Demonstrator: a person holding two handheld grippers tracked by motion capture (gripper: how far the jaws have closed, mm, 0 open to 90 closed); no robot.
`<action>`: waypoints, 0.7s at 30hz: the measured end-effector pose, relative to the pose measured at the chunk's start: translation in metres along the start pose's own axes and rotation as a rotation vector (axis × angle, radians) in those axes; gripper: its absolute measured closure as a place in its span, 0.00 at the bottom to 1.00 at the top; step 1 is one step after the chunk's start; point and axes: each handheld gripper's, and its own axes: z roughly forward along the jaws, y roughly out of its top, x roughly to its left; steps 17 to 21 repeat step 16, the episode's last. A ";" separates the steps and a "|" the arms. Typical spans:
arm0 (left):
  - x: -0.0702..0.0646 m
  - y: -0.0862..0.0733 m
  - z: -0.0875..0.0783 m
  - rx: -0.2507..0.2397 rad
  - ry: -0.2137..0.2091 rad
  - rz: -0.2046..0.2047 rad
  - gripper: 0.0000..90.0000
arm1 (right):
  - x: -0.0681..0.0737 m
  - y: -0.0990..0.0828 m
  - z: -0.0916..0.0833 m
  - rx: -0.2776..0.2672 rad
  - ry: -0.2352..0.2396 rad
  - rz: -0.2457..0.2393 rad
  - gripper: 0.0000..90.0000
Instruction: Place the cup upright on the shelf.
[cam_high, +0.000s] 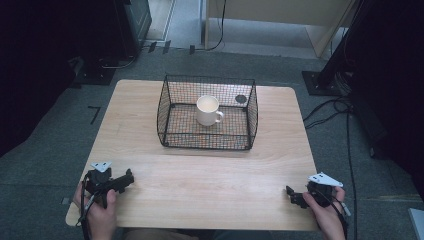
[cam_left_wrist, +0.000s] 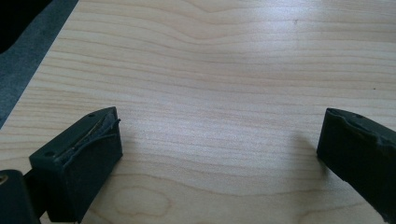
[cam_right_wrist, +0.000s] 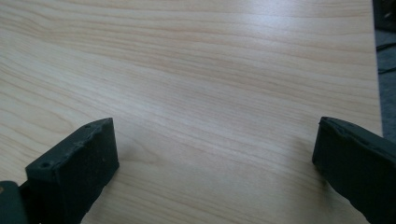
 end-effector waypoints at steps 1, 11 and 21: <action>0.000 0.000 0.000 0.000 0.000 0.000 0.00 | 0.000 -0.001 0.000 -0.008 0.001 0.001 0.00; 0.000 0.000 0.000 0.000 0.000 0.001 0.00 | 0.000 -0.001 0.000 -0.010 -0.013 0.012 0.00; 0.000 0.000 0.000 0.000 -0.001 0.001 0.00 | 0.000 -0.001 0.000 -0.010 -0.015 0.014 0.00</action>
